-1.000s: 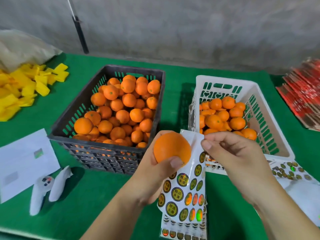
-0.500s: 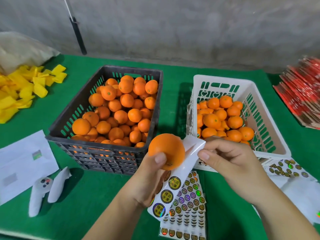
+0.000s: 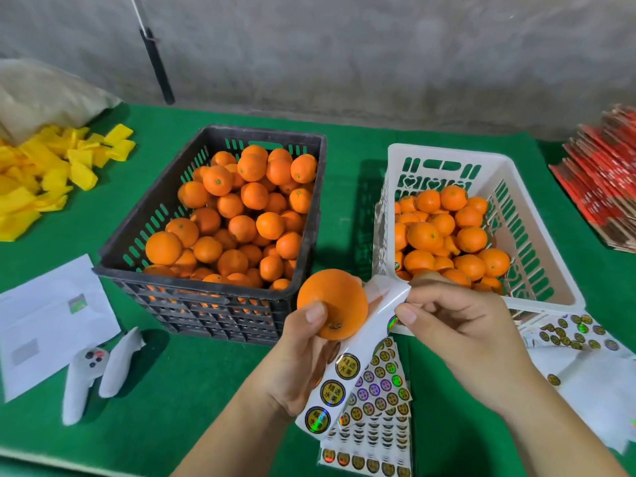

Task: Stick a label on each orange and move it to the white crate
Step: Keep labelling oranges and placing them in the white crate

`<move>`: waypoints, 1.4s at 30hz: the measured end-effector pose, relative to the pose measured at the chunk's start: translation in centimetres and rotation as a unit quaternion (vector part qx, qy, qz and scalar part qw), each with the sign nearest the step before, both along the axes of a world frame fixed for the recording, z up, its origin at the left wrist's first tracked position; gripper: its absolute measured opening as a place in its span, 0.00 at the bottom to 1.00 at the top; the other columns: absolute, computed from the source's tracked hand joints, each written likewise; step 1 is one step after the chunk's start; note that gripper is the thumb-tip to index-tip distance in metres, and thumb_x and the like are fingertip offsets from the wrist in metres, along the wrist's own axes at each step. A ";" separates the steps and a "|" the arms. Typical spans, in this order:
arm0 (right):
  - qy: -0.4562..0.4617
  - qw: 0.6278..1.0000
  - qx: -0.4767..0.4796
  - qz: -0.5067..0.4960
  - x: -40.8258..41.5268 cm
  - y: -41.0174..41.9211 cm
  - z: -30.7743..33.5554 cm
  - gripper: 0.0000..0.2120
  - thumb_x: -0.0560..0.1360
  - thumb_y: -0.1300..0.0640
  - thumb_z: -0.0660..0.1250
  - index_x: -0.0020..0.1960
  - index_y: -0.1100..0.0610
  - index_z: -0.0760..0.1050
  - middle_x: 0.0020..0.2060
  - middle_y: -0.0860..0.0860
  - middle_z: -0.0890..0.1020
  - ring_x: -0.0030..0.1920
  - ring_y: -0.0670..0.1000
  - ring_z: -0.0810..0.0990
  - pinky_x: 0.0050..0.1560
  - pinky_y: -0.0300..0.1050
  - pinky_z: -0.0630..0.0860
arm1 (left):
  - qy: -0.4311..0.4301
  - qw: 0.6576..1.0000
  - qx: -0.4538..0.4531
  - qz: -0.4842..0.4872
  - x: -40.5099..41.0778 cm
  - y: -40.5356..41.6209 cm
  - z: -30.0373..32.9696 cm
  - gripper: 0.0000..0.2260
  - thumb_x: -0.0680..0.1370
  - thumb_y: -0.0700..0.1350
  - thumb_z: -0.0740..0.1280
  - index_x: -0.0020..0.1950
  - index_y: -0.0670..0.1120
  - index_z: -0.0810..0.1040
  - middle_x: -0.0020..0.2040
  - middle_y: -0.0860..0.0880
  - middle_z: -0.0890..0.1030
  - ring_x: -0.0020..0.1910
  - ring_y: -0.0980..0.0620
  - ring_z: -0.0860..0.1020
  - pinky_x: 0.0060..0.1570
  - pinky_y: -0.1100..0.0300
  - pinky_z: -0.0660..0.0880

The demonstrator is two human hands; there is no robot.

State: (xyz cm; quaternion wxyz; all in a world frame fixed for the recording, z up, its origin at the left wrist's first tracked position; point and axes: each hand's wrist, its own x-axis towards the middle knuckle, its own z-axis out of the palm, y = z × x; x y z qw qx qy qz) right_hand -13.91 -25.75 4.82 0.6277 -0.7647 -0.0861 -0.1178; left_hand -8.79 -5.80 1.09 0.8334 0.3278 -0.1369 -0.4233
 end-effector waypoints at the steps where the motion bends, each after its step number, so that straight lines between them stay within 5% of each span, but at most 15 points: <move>1: 0.004 1.000 0.007 0.003 -0.1 -0.2 -0.1 0.06 0.77 0.50 0.73 0.49 0.49 0.88 0.40 0.48 0.83 0.41 0.46 0.79 0.46 0.37 0.76 | 0.002 1.000 0.003 0.000 -0.1 0.3 -0.2 0.30 0.72 0.66 0.74 0.71 0.56 0.79 0.74 0.48 0.76 0.73 0.43 0.74 0.75 0.36 0.61; 5: 0.007 0.998 0.039 -0.042 -0.4 -0.5 0.0 0.10 0.81 0.58 0.70 0.47 0.48 0.88 0.40 0.49 0.86 0.42 0.46 0.83 0.48 0.34 0.79 | -0.014 1.000 -0.017 0.011 0.0 -0.3 0.6 0.25 0.81 0.59 0.68 0.77 0.53 0.73 0.79 0.48 0.70 0.79 0.42 0.66 0.78 0.43 0.62; 8: 0.003 0.994 0.046 -0.095 -0.8 -0.8 0.7 0.05 0.78 0.48 0.73 0.51 0.45 0.88 0.42 0.49 0.87 0.42 0.47 0.84 0.47 0.36 0.81 | 0.004 0.997 -0.011 0.077 0.3 0.6 1.2 0.23 0.87 0.51 0.57 0.82 0.45 0.65 0.81 0.46 0.67 0.81 0.43 0.62 0.80 0.51 0.57; 12: -0.015 0.998 -0.046 -0.034 -1.9 -0.7 0.9 0.12 0.73 0.38 0.76 0.52 0.44 0.85 0.39 0.48 0.82 0.40 0.51 0.79 0.46 0.42 0.78 | -0.041 0.999 -0.002 0.012 -1.5 -0.6 0.7 0.25 0.83 0.59 0.64 0.78 0.51 0.72 0.77 0.48 0.73 0.76 0.46 0.71 0.77 0.48 0.66; 16: -0.012 0.999 -0.041 -0.033 -2.6 -1.4 1.1 0.07 0.76 0.47 0.71 0.53 0.44 0.86 0.36 0.47 0.81 0.38 0.45 0.76 0.43 0.35 0.73 | -0.090 0.973 0.045 0.206 -1.8 -1.1 4.1 0.25 0.84 0.53 0.63 0.78 0.41 0.69 0.74 0.44 0.76 0.75 0.48 0.72 0.76 0.55 0.64; 18: 0.004 0.999 -0.016 -0.028 -3.2 -1.9 1.3 0.09 0.77 0.48 0.69 0.54 0.44 0.87 0.37 0.45 0.83 0.38 0.42 0.78 0.43 0.33 0.74 | -0.154 0.962 0.079 0.212 -1.9 -2.7 4.2 0.40 0.65 0.62 0.82 0.66 0.39 0.73 0.57 0.45 0.87 0.60 0.54 0.84 0.60 0.63 0.78; 20: 0.027 0.999 0.025 -0.028 -3.8 -2.2 1.0 0.10 0.77 0.49 0.70 0.55 0.41 0.87 0.43 0.48 0.88 0.44 0.44 0.85 0.48 0.34 0.78 | -0.120 0.981 -0.009 0.151 -3.3 -3.6 3.3 0.50 0.43 0.64 0.86 0.56 0.41 0.74 0.43 0.51 0.89 0.45 0.56 0.87 0.43 0.64 0.82; 21: 0.046 0.997 0.057 -0.033 -3.8 -2.5 0.6 0.10 0.78 0.52 0.70 0.55 0.41 0.87 0.45 0.50 0.89 0.48 0.48 0.87 0.52 0.36 0.80 | -0.097 0.985 -0.024 0.141 -3.7 -3.6 3.6 0.50 0.44 0.64 0.86 0.56 0.41 0.74 0.44 0.53 0.89 0.45 0.56 0.87 0.43 0.64 0.82; 23: 0.095 0.987 0.115 -0.063 -3.7 -3.0 0.0 0.13 0.81 0.60 0.69 0.53 0.45 0.88 0.44 0.55 0.89 0.47 0.54 0.87 0.58 0.48 0.81 | -0.112 0.975 0.065 0.180 -3.4 -3.8 3.9 0.39 0.63 0.62 0.83 0.65 0.42 0.74 0.54 0.54 0.88 0.55 0.56 0.85 0.54 0.63 0.81; 25: 0.104 0.977 0.135 -0.131 -3.4 -3.6 -0.2 0.14 0.81 0.64 0.68 0.50 0.48 0.89 0.40 0.54 0.87 0.41 0.51 0.84 0.55 0.52 0.79 | -0.148 0.980 -0.009 0.131 -3.0 -3.5 3.6 0.29 0.77 0.57 0.73 0.72 0.42 0.71 0.64 0.55 0.84 0.65 0.57 0.80 0.64 0.60 0.76; 28: -0.011 0.965 0.078 -0.251 -3.5 -4.0 1.1 0.07 0.79 0.54 0.72 0.49 0.43 0.87 0.41 0.47 0.87 0.41 0.51 0.83 0.49 0.42 0.81 | -0.147 0.959 0.137 0.198 -2.6 -3.8 4.0 0.58 0.48 0.71 0.83 0.67 0.41 0.71 0.48 0.54 0.87 0.55 0.57 0.83 0.58 0.53 0.80; 29: -0.080 0.959 0.044 -0.267 -3.8 -3.9 1.7 0.05 0.79 0.51 0.72 0.49 0.41 0.85 0.42 0.45 0.86 0.42 0.52 0.83 0.48 0.38 0.80 | -0.167 0.951 0.156 0.210 -2.9 -4.1 3.6 0.58 0.46 0.72 0.83 0.65 0.40 0.71 0.45 0.53 0.87 0.51 0.55 0.84 0.54 0.54 0.81; 32: -0.269 0.921 -0.125 -0.253 -4.0 -2.6 2.8 0.05 0.82 0.53 0.69 0.52 0.45 0.83 0.46 0.43 0.80 0.46 0.42 0.80 0.52 0.30 0.72 | -0.143 0.962 0.160 0.166 -4.7 -3.9 2.8 0.41 0.63 0.62 0.84 0.67 0.45 0.71 0.54 0.40 0.82 0.52 0.38 0.83 0.53 0.39 0.82; 35: -0.311 0.886 -0.292 -0.180 -3.7 -1.7 2.2 0.10 0.83 0.57 0.67 0.50 0.62 0.85 0.48 0.50 0.79 0.48 0.46 0.79 0.57 0.27 0.69 | -0.154 0.963 0.162 0.147 -5.4 -4.0 2.7 0.32 0.67 0.58 0.83 0.65 0.49 0.73 0.55 0.40 0.79 0.51 0.38 0.80 0.52 0.43 0.80; 42: -0.224 0.940 -0.241 -0.091 -4.2 -3.2 0.8 0.10 0.80 0.54 0.68 0.56 0.59 0.82 0.56 0.49 0.79 0.60 0.45 0.79 0.62 0.34 0.71 | -0.174 0.954 0.201 0.137 -5.4 -4.3 3.4 0.33 0.68 0.59 0.82 0.65 0.48 0.72 0.55 0.46 0.80 0.50 0.45 0.81 0.52 0.52 0.79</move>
